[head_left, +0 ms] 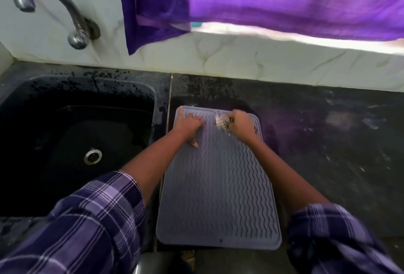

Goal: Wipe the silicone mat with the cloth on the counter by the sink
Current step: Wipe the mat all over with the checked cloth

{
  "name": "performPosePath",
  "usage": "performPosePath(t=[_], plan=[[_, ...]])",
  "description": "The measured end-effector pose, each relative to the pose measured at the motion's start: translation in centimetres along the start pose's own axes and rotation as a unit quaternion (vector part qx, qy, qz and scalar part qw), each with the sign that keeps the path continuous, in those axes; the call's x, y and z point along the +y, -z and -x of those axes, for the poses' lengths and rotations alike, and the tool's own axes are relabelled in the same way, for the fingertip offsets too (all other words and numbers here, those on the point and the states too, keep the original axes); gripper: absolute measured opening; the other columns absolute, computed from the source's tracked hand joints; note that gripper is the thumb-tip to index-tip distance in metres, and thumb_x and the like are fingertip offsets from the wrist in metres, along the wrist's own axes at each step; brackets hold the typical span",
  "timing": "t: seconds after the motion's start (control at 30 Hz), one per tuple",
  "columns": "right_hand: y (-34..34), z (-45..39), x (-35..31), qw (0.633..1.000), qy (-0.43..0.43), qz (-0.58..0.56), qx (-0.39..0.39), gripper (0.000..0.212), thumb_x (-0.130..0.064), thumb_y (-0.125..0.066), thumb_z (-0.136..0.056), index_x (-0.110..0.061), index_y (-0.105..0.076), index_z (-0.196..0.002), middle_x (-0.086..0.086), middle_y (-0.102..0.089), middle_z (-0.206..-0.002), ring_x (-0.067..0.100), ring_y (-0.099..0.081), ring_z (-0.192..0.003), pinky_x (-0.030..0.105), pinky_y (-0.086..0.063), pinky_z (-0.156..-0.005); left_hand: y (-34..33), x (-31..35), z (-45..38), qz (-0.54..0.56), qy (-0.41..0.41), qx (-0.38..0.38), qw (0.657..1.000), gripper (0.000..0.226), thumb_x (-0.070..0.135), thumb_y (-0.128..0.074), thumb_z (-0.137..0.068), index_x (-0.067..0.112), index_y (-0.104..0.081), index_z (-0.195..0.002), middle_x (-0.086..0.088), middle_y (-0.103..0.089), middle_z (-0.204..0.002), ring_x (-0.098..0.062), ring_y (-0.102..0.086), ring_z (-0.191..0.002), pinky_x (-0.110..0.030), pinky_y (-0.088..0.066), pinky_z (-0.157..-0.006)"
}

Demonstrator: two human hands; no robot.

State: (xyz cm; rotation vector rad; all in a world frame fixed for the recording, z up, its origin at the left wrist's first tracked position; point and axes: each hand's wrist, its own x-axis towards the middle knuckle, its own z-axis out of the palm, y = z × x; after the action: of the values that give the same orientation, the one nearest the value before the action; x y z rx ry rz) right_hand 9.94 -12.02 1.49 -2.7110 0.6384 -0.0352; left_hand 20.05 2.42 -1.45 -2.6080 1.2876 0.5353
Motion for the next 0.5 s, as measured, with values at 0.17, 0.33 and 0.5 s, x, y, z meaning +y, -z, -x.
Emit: performPosePath(t=[0.17,0.33,0.5], plan=[[-1.9,-4.9,-1.2,0.997,0.015,0.080,-0.008,0.035,-0.004,-0.052,-0.089,-0.015,-0.066,-0.119,0.011,-0.065,-0.122,0.032,-0.056,-0.118,0.039,-0.043,-0.096,-1.2,-0.9,-1.5,-0.032,-0.007,-0.022,0.999,0.096,0.056,-0.072,-0.072,0.023,-0.028,-0.151,0.001,-0.029,-0.157,-0.019,-0.026,-0.145,-0.060,0.002,-0.117],[-3.8,-5.7,-1.3,0.992,0.015,0.124,-0.019,0.040,-0.002,-0.046,-0.092,-0.017,-0.060,-0.126,0.012,-0.059,-0.127,0.033,-0.052,-0.120,0.042,-0.039,-0.098,-1.2,-0.8,-1.4,-0.034,0.020,-0.022,0.999,0.098,0.058,-0.072,-0.072,0.025,-0.025,-0.151,0.004,-0.032,-0.154,-0.016,-0.026,-0.145,-0.059,0.004,-0.116],[-3.6,-2.1,-1.2,0.991,0.018,0.116,-0.069,0.032,-0.012,-0.059,-0.086,-0.016,-0.066,-0.117,0.013,-0.064,-0.122,0.033,-0.058,-0.116,0.039,-0.047,-0.098,-0.4,0.4,-0.7,-0.073,0.036,-0.037,0.996,0.096,0.056,-0.070,-0.075,0.018,-0.025,-0.150,0.000,-0.031,-0.156,-0.020,-0.027,-0.145,-0.056,0.006,-0.118]])
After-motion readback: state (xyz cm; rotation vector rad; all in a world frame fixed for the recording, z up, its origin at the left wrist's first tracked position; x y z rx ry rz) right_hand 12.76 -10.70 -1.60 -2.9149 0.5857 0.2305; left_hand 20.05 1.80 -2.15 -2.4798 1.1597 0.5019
